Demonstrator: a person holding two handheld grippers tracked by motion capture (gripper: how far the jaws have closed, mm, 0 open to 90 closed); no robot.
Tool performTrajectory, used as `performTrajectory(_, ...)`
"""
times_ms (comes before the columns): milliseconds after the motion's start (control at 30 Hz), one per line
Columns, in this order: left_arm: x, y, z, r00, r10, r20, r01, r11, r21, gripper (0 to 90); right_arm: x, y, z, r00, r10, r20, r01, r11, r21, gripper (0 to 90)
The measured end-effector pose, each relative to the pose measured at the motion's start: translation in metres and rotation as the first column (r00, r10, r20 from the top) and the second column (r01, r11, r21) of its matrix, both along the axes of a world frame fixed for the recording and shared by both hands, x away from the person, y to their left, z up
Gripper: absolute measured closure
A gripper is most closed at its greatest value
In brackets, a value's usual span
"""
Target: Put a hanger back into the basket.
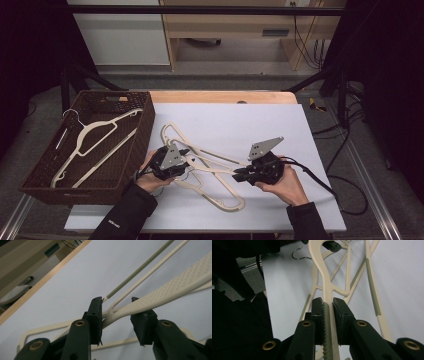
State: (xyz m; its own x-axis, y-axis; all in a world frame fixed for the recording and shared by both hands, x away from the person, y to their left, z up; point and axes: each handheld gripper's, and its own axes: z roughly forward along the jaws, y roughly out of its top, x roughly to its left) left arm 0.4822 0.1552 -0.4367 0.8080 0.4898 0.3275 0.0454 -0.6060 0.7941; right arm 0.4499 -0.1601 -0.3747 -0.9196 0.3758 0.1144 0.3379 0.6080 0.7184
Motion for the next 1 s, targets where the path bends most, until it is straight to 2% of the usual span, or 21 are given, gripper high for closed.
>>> performTrajectory(33,-0.001,0.000,0.001,1.0000,-0.001,0.002,0.001,1.0000,0.001,63.0,0.000,0.000,0.000,1.0000,0.003,0.004,-0.003,1.0000,0.001,79.2)
performTrajectory(67,-0.001,0.000,0.001,0.9999,-0.008,0.009,0.008,0.9999,0.008,64.6,0.000,-0.001,-0.001,0.9995,0.000,0.031,0.001,1.0000,-0.007,77.5)
performTrajectory(167,-0.003,-0.001,0.002,0.9998,-0.015,0.017,0.014,0.9998,0.017,65.9,-0.001,-0.003,-0.001,0.9988,-0.017,0.047,0.018,0.9997,-0.014,74.8)
performTrajectory(267,-0.005,-0.004,0.003,0.9992,-0.015,0.036,0.013,0.9989,0.044,68.6,0.001,-0.007,-0.001,0.9961,-0.036,0.080,0.037,0.9992,-0.017,70.3)
performTrajectory(333,-0.007,-0.005,0.004,0.9989,-0.019,0.043,0.017,0.9983,0.056,69.3,0.000,-0.007,-0.002,0.9953,-0.048,0.085,0.049,0.9987,-0.015,68.3)
performTrajectory(367,-0.008,-0.008,0.004,0.9980,-0.024,0.059,0.019,0.9972,0.072,70.7,0.001,-0.010,-0.003,0.9894,-0.064,0.130,0.066,0.9977,-0.015,63.9)
performTrajectory(467,-0.009,-0.011,0.004,0.9970,-0.026,0.072,0.020,0.9960,0.088,71.5,0.002,-0.012,-0.003,0.9878,-0.084,0.131,0.086,0.9963,-0.009,60.1)
performTrajectory(567,-0.010,-0.016,0.008,0.9951,-0.038,0.091,0.026,0.9921,0.123,74.0,0.003,-0.014,-0.005,0.9781,-0.112,0.175,0.114,0.9935,0.003,52.8)
performTrajectory(600,-0.011,-0.018,0.009,0.9935,-0.041,0.106,0.027,0.9905,0.135,75.1,0.003,-0.016,-0.005,0.9779,-0.114,0.176,0.115,0.9933,0.003,49.5)
performTrajectory(633,-0.012,-0.021,0.011,0.9929,-0.046,0.110,0.030,0.9886,0.148,76.1,0.003,-0.016,-0.005,0.9715,-0.140,0.191,0.141,0.9900,0.012,48.2)
performTrajectory(700,-0.014,-0.028,0.014,0.9911,-0.058,0.120,0.036,0.9827,0.181,77.4,0.004,-0.020,-0.006,0.9659,-0.155,0.208,0.156,0.9877,0.011,47.7)
performTrajectory(733,-0.015,-0.030,0.015,0.9900,-0.064,0.126,0.039,0.9803,0.194,78.8,0.004,-0.024,-0.006,0.9578,-0.185,0.220,0.183,0.9827,0.029,45.9)
performTrajectory(800,-0.016,-0.035,0.017,0.9897,-0.067,0.127,0.040,0.9789,0.200,79.3,0.004,-0.025,-0.006,0.9556,-0.191,0.224,0.188,0.9815,0.039,44.5)
performTrajectory(833,-0.017,-0.037,0.018,0.9887,-0.071,0.132,0.041,0.9761,0.213,79.9,0.004,-0.027,-0.006,0.9507,-0.202,0.235,0.197,0.9793,0.048,43.8)
performTrajectory(1000,-0.020,-0.051,0.025,0.9845,-0.098,0.146,0.058,0.9656,0.254,82.7,0.001,-0.038,-0.003,0.9237,-0.270,0.272,0.243,0.9613,0.129,39.6)
